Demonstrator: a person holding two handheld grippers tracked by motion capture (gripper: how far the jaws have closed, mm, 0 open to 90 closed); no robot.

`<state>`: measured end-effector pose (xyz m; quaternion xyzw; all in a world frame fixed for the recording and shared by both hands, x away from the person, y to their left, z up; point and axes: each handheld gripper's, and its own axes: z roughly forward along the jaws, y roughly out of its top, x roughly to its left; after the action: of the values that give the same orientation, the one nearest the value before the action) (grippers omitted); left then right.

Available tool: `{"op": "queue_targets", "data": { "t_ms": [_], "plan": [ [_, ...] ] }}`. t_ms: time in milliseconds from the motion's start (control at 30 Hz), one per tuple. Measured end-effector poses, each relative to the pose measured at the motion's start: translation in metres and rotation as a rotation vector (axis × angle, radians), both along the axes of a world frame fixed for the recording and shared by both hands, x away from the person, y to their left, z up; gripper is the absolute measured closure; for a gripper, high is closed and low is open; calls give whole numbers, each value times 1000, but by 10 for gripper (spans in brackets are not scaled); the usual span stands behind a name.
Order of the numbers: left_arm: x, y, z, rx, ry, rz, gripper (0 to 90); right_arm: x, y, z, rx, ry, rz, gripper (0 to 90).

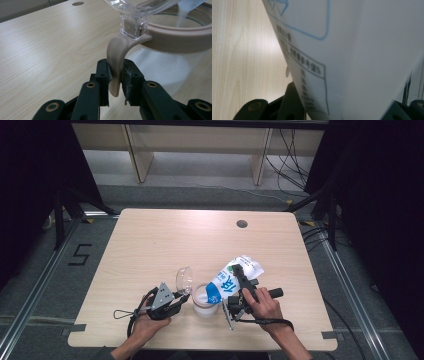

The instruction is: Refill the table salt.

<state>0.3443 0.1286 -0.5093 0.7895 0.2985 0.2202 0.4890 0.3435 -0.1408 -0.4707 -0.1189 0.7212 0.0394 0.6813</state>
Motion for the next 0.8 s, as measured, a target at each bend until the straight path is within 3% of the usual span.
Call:
{"op": "queue_targets", "data": {
  "t_ms": [33,800],
  "plan": [
    [0,-1,0,-11,0,-1,755,-1,-1,-2,21,0,-9,681],
    [0,-1,0,-11,0,-1,755,-1,0,-1,4,-13,3,684]
  ]
}}
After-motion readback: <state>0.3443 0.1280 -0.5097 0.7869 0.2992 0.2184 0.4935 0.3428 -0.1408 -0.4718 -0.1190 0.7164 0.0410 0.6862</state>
